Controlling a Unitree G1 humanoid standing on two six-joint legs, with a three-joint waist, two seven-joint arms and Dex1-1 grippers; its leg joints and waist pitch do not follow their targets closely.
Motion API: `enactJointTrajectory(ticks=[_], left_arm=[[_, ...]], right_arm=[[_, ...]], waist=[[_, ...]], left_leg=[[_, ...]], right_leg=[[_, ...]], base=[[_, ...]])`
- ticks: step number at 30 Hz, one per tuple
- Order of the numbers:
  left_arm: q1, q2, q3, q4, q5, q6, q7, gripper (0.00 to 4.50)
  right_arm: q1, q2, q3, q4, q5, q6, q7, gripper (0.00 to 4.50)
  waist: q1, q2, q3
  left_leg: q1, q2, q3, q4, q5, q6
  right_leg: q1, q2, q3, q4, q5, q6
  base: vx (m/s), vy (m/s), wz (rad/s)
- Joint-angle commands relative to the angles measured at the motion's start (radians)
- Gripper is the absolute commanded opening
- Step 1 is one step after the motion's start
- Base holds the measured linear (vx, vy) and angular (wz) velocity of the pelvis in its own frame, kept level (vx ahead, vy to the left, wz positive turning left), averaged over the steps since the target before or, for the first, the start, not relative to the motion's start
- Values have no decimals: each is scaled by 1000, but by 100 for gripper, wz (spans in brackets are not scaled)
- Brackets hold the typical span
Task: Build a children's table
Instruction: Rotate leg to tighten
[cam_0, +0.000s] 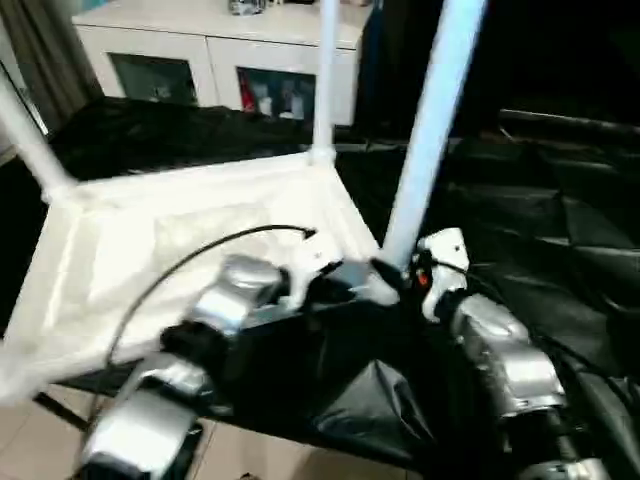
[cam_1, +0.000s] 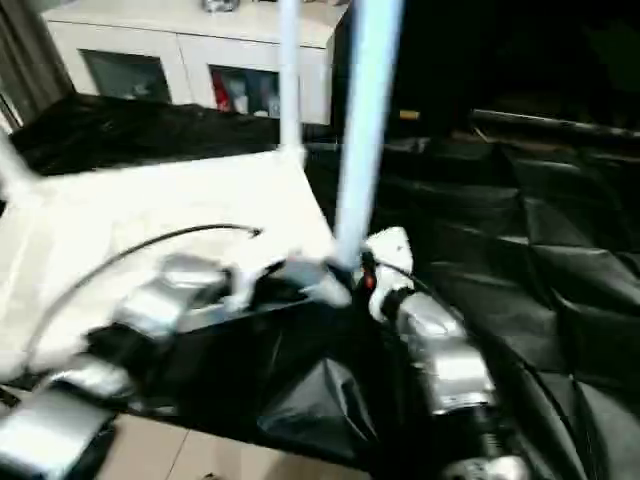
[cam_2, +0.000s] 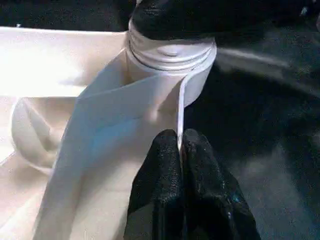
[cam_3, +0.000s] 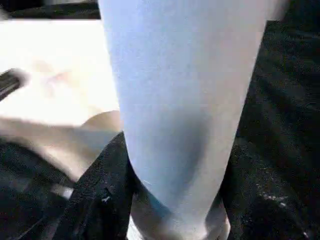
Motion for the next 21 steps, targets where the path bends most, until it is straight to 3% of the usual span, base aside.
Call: enactJointTrajectory(ticks=[1, 2, 3, 9, 10, 11, 13, 14, 15, 17, 20, 21], left_arm=[[-23, -22, 36, 87, 15, 16, 161, 0], [-41, -46, 43, 114, 19, 16, 208, 0], [-64, -77, 51, 151, 22, 14, 258, 0], [-79, -99, 41, 183, 31, 3, 251, 0], [-77, -92, 34, 182, 32, -2, 229, 0], [-77, -91, 33, 182, 32, -4, 225, 0], [-68, -66, 21, 178, 31, -28, 153, 0], [-67, -62, 20, 177, 31, -32, 141, 0], [-65, -58, 20, 176, 30, -37, 127, 0], [-61, -52, 16, 172, 29, -53, 102, 0], [-37, -26, 1, 135, 20, -81, 8, 0], [-6, 6, -16, 87, 2, -99, -103, 0]], right_arm=[[20, 54, -21, 64, -5, 37, -109, 198], [15, 86, -28, 73, -12, 32, -159, 198], [7, 127, -31, 86, -26, 21, -221, 198], [-6, 147, 0, 86, -32, -8, -207, 198], [-3, 130, 15, 69, -29, -21, -160, 198], [-2, 127, 17, 66, -28, -23, -152, 253], [4, 75, 22, 20, 6, -33, -15, 267], [3, 65, 23, 15, 9, -29, 6, 269], [1, 51, 23, 12, 16, -26, 28, 276], [-1, 33, 28, 7, 24, -20, 60, 301], [-1, -42, 63, -12, 25, -12, 174, 301], [0, -113, 89, -33, 36, -4, 295, 301]], waist=[[-4, -10, -47], [-6, -2, -46], [-3, -3, -46], [-5, 4, -41], [-6, 3, -42], [-5, 3, -44], [-4, -3, -46], [-3, -1, -47], [-9, -1, -46], [-15, -7, -47], [-21, -6, -49], [-19, -8, -51]], left_leg=[[18, 64, -37, -78, -231, 0], [19, 62, -35, -78, -236, 0], [29, 62, -36, -78, -260, -11], [27, 67, -42, -91, -310, -14], [27, 67, -43, -91, -310, -14], [25, 68, -44, -92, -302, -12], [22, 68, -42, -90, -286, 2], [18, 68, -42, -88, -261, 18], [11, 67, -43, -89, -244, 30], [11, 64, -40, -84, -222, 41], [4, 63, -38, -78, -170, 66], [6, 64, -39, -75, -157, 79]], right_leg=[[29, -99, 59, -92, -247, -176], [23, -98, 61, -98, -256, -172], [18, -99, 61, -102, -286, -172], [27, -99, 59, -105, -290, -156], [29, -100, 58, -105, -287, -157], [33, -101, 59, -103, -269, -159], [40, -101, 58, -100, -231, -165], [43, -103, 58, -97, -194, -170], [46, -103, 58, -94, -176, -176], [46, -104, 56, -97, -176, -189], [53, -102, 55, -91, -136, -207], [55, -103, 54, -88, -111, -218]], base=[[0, 0, 0], [0, 0, 0], [0, 0, 0], [0, 0, 0], [0, 0, 0], [0, 0, 0], [0, 0, 0], [0, 0, 0], [0, 0, 0], [0, 0, 0], [0, 0, 0], [0, 0, 0]])
